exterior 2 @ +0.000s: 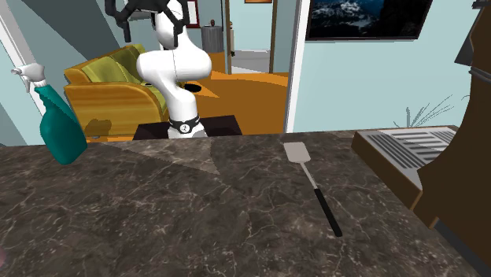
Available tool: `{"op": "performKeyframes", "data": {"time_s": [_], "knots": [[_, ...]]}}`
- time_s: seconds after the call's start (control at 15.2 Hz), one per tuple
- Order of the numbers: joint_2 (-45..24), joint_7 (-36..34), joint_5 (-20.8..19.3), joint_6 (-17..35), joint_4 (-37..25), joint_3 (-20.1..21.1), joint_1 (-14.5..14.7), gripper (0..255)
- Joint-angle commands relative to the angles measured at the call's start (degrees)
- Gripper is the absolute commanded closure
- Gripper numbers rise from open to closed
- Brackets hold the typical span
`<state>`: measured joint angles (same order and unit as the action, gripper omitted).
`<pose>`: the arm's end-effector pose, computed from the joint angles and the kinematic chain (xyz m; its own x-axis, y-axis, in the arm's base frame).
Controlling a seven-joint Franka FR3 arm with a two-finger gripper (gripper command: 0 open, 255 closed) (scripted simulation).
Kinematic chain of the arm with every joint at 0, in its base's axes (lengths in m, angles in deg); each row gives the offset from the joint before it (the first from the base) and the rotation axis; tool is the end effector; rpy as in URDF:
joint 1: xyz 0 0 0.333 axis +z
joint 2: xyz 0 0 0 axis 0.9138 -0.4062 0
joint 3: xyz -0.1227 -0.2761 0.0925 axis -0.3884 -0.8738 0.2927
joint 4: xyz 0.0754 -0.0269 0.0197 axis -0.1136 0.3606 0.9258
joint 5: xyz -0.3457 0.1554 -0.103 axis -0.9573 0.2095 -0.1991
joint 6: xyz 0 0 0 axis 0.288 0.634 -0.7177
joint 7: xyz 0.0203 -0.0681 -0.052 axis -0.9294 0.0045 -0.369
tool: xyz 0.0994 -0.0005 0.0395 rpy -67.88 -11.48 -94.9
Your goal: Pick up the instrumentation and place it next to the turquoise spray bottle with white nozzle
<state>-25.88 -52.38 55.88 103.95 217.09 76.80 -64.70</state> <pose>0.2948 0.0041 0.6032 0.9994 0.0264 0.0201 0.0238 -0.9920 0.1237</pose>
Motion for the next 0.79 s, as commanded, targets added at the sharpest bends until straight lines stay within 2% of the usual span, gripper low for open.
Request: {"op": "performKeyframes", "data": {"time_s": [0.0,0.73], "knots": [[0.0,0.0,0.0,0.0,0.0,0.0,0.0,0],[-10.8,-13.9,7.6,15.6,4.5,9.8,2.5,0]]}}
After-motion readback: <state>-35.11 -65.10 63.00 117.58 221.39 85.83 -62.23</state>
